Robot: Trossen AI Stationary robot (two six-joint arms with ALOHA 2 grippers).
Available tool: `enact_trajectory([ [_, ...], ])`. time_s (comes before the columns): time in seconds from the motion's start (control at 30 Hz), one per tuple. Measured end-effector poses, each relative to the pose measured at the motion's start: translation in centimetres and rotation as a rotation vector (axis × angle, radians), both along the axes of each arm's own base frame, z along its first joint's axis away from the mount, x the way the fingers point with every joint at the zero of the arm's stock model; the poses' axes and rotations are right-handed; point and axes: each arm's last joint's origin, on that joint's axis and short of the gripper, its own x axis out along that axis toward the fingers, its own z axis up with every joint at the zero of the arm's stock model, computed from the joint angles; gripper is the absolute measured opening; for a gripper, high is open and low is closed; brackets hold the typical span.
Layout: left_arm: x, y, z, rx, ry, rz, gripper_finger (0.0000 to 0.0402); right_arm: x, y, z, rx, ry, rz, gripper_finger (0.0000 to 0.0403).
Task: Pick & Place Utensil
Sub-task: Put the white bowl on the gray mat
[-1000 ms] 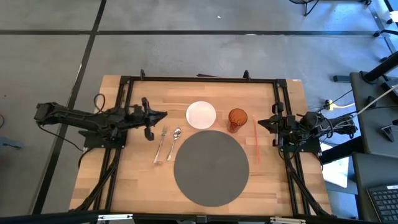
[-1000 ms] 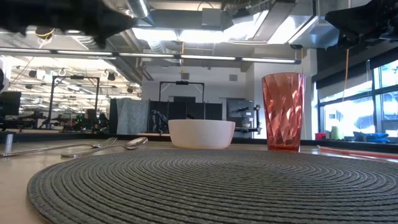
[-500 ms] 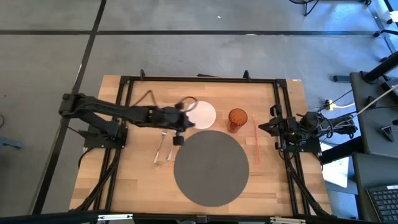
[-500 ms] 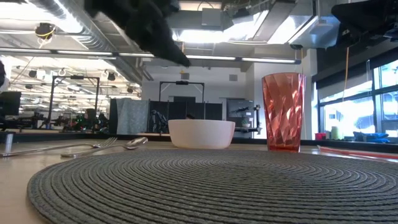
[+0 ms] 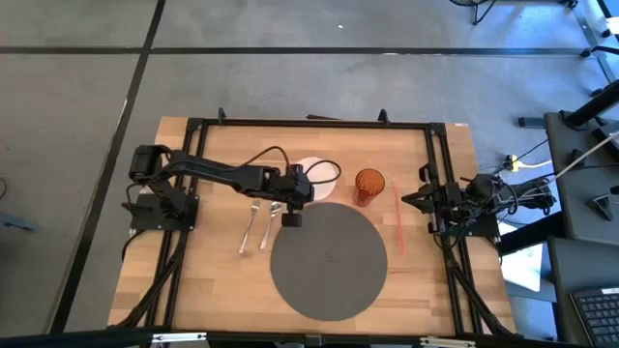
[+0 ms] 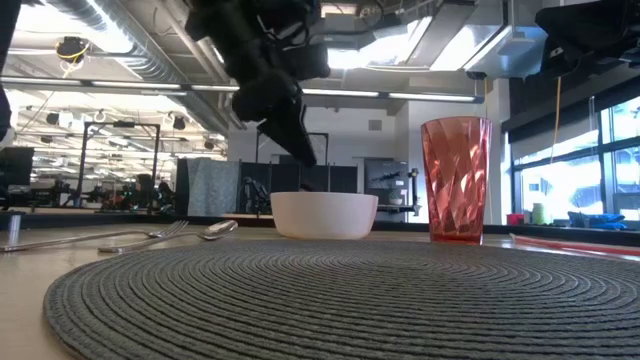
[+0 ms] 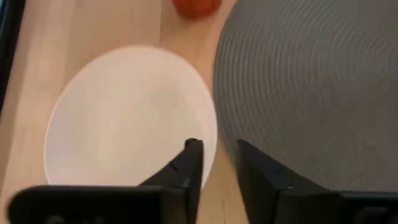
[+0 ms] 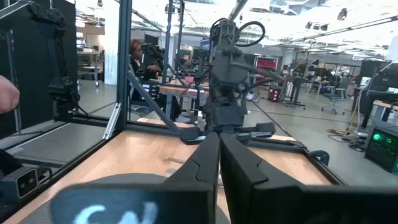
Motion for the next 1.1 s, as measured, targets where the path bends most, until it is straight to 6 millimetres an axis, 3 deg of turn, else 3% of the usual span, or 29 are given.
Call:
enact_trajectory([
  [0.2, 1.1, -0.1, 0.4, 0.008, 0.022, -0.007, 0.0169, 0.0, 0.0, 0.0, 0.000, 0.000, -0.001, 0.0016],
  [0.37, 1.4, 0.3, -0.1, 0.086, 0.047, 0.040, 0.0204, 0.0, 0.0, 0.0, 0.001, 0.001, -0.001, 0.0016],
  [0.67, 1.9, 0.2, -2.1, 0.031, 0.119, -0.076, 0.0204, 0.0, 0.0, -0.1, -0.001, 0.008, -0.002, 0.0016],
  [0.93, 2.3, 1.3, -2.5, 0.024, 0.098, -0.028, 0.0204, 0.0, 0.0, -0.1, -0.001, 0.007, -0.002, 0.0016],
  [1.1, 2.6, 2.3, -3.9, 0.014, 0.121, 0.001, 0.0201, 0.0, 0.0, -0.1, -0.002, 0.007, -0.002, 0.0016],
])
